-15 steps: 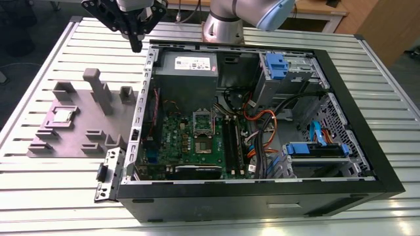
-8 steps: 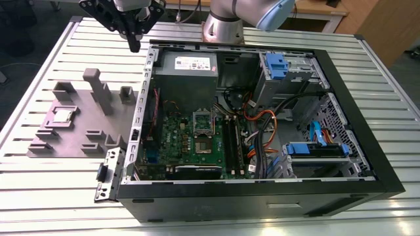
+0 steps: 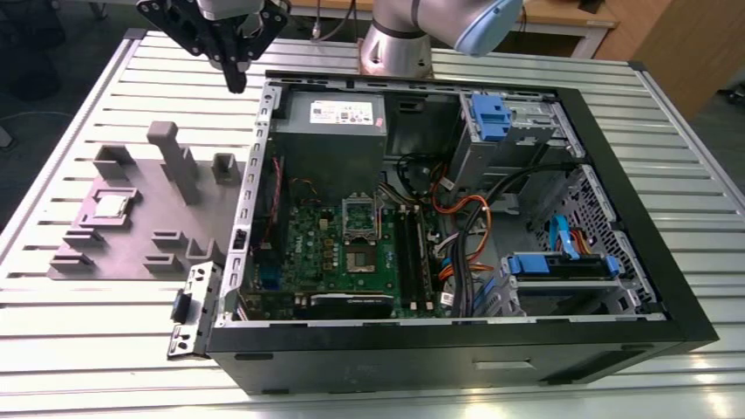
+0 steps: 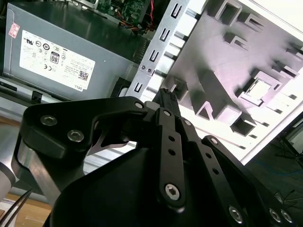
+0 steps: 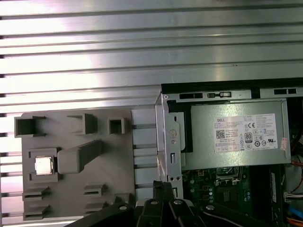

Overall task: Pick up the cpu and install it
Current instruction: 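Reach for the cpu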

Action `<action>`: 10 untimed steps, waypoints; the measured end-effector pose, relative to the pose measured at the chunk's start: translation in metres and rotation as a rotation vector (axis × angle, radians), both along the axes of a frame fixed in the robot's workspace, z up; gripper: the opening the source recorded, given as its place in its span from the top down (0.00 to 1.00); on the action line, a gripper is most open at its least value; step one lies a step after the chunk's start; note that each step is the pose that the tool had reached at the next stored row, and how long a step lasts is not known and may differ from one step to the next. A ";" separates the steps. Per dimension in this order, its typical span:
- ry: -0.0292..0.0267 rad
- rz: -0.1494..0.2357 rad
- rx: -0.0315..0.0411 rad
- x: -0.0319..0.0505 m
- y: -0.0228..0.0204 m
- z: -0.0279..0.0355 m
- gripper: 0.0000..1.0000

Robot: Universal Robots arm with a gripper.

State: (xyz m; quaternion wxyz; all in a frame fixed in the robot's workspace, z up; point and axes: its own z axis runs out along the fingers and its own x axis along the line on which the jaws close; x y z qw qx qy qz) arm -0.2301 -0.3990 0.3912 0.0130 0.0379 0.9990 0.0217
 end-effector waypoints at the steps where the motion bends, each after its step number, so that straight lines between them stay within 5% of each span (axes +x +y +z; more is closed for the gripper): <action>1: 0.0000 0.000 0.0000 -0.0003 0.0000 0.0000 0.89; 10: 0.0000 0.000 0.0000 -0.0029 0.0000 -0.0001 0.89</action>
